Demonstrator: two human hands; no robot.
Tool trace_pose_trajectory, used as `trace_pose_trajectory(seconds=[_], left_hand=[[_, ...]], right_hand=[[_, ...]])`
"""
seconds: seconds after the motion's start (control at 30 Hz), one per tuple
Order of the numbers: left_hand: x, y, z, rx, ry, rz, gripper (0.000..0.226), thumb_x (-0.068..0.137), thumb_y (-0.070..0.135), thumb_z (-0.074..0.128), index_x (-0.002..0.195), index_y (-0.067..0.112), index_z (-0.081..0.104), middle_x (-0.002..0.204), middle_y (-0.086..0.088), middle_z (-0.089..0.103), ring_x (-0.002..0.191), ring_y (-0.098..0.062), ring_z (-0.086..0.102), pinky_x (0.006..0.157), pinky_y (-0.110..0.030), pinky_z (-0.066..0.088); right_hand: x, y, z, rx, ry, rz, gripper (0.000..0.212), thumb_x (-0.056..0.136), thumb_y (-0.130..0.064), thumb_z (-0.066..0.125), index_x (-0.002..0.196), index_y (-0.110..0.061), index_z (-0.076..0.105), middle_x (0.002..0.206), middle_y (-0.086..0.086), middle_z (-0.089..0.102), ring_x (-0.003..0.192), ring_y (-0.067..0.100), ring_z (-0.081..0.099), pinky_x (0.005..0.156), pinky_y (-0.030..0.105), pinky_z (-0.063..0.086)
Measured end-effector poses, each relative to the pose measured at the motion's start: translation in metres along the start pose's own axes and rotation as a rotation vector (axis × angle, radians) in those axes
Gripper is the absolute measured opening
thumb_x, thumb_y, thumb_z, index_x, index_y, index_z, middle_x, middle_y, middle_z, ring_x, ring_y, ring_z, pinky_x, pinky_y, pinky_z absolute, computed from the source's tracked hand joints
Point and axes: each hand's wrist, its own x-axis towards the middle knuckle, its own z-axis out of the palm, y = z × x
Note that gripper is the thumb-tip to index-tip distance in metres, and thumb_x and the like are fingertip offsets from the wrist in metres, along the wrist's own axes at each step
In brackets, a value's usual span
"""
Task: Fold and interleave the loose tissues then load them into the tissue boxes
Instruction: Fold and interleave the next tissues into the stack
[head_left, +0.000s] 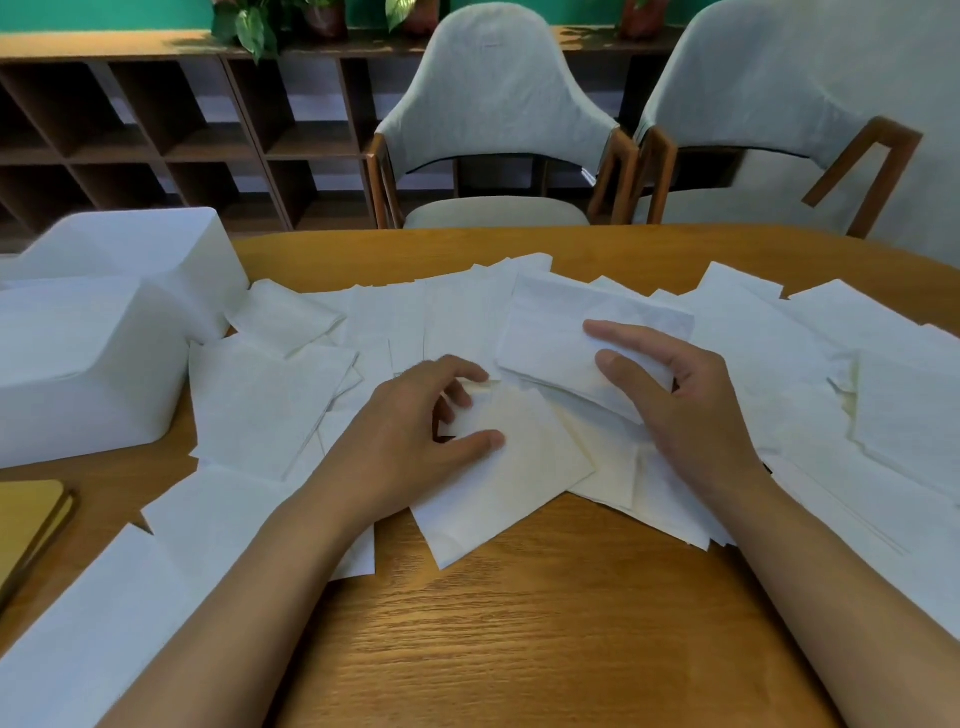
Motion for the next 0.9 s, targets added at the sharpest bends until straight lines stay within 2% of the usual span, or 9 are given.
trace_pose_trajectory(seconds=[0.2, 0.27, 0.37, 0.47, 0.53, 0.6, 0.67, 0.77, 0.9], left_hand=[[0.000, 0.004, 0.008, -0.065, -0.027, -0.064, 0.022, 0.087, 0.037, 0.082, 0.107, 0.033, 0.073, 0.078, 0.012, 0.065, 0.076, 0.002, 0.058, 0.066, -0.011, 0.042], [-0.001, 0.004, 0.008, -0.060, -0.026, -0.042, 0.014, 0.089, 0.035, 0.080, 0.099, 0.036, 0.070, 0.081, 0.013, 0.062, 0.077, 0.003, 0.055, 0.066, -0.011, 0.042], [-0.001, 0.004, 0.006, -0.054, -0.007, 0.020, 0.014, 0.089, 0.036, 0.079, 0.091, 0.040, 0.065, 0.092, 0.017, 0.059, 0.086, 0.002, 0.055, 0.068, -0.010, 0.042], [-0.001, 0.007, -0.002, -0.213, -0.047, 0.026, 0.009, 0.089, 0.037, 0.080, 0.093, 0.035, 0.071, 0.092, 0.014, 0.069, 0.083, -0.003, 0.064, 0.068, -0.019, 0.047], [-0.001, 0.011, -0.006, -0.345, -0.059, 0.024, 0.012, 0.088, 0.041, 0.080, 0.096, 0.032, 0.076, 0.095, 0.010, 0.074, 0.083, -0.014, 0.071, 0.071, -0.033, 0.054], [-0.003, 0.015, -0.005, -0.404, 0.005, 0.033, 0.018, 0.085, 0.044, 0.080, 0.097, 0.031, 0.079, 0.095, 0.008, 0.076, 0.083, -0.019, 0.072, 0.071, -0.036, 0.056], [-0.003, 0.018, -0.003, -0.393, 0.090, 0.046, 0.020, 0.082, 0.042, 0.081, 0.099, 0.032, 0.081, 0.094, 0.012, 0.077, 0.085, -0.016, 0.071, 0.071, -0.031, 0.056], [-0.003, 0.019, -0.004, -0.412, 0.159, 0.058, 0.024, 0.079, 0.035, 0.085, 0.102, 0.031, 0.081, 0.089, 0.010, 0.076, 0.080, -0.011, 0.067, 0.068, -0.017, 0.051], [-0.003, 0.018, -0.011, -0.432, 0.211, 0.072, 0.027, 0.083, 0.029, 0.084, 0.108, 0.030, 0.078, 0.087, 0.007, 0.077, 0.083, -0.017, 0.070, 0.073, -0.022, 0.053]], right_hand=[[-0.001, 0.000, 0.001, -0.006, -0.025, 0.001, 0.028, 0.095, -0.034, 0.065, 0.122, -0.035, 0.070, 0.133, -0.018, 0.063, 0.126, -0.001, 0.052, 0.091, 0.003, 0.038], [-0.001, 0.000, 0.002, -0.007, -0.032, -0.010, 0.029, 0.093, -0.036, 0.065, 0.122, -0.035, 0.070, 0.132, -0.018, 0.063, 0.125, -0.001, 0.052, 0.092, 0.003, 0.040], [-0.003, -0.001, 0.003, -0.008, -0.049, -0.021, 0.039, 0.085, -0.049, 0.062, 0.121, -0.036, 0.070, 0.132, -0.018, 0.063, 0.124, -0.003, 0.053, 0.098, 0.013, 0.044], [-0.004, -0.003, 0.002, -0.007, -0.084, -0.029, 0.044, 0.083, -0.057, 0.064, 0.122, -0.037, 0.070, 0.129, -0.022, 0.063, 0.121, -0.003, 0.053, 0.096, 0.018, 0.049], [-0.007, -0.006, 0.001, 0.001, -0.157, -0.055, 0.041, 0.085, -0.062, 0.067, 0.119, -0.040, 0.070, 0.125, -0.027, 0.064, 0.120, -0.004, 0.054, 0.093, 0.015, 0.050], [-0.011, -0.009, 0.005, 0.004, -0.216, -0.058, 0.038, 0.080, -0.064, 0.068, 0.112, -0.044, 0.070, 0.119, -0.034, 0.064, 0.117, -0.008, 0.054, 0.089, 0.010, 0.049], [-0.014, -0.009, 0.010, 0.004, -0.189, -0.007, 0.031, 0.075, -0.064, 0.072, 0.100, -0.046, 0.068, 0.103, -0.044, 0.063, 0.108, -0.018, 0.054, 0.081, 0.006, 0.049], [-0.015, -0.006, 0.018, 0.002, -0.126, 0.049, 0.033, 0.073, -0.055, 0.069, 0.101, -0.038, 0.071, 0.103, -0.032, 0.066, 0.104, -0.014, 0.055, 0.084, 0.015, 0.053], [-0.017, -0.013, 0.016, 0.042, -0.200, 0.048, 0.032, 0.074, -0.052, 0.068, 0.106, -0.047, 0.066, 0.108, -0.034, 0.062, 0.105, -0.019, 0.052, 0.082, 0.012, 0.053]])
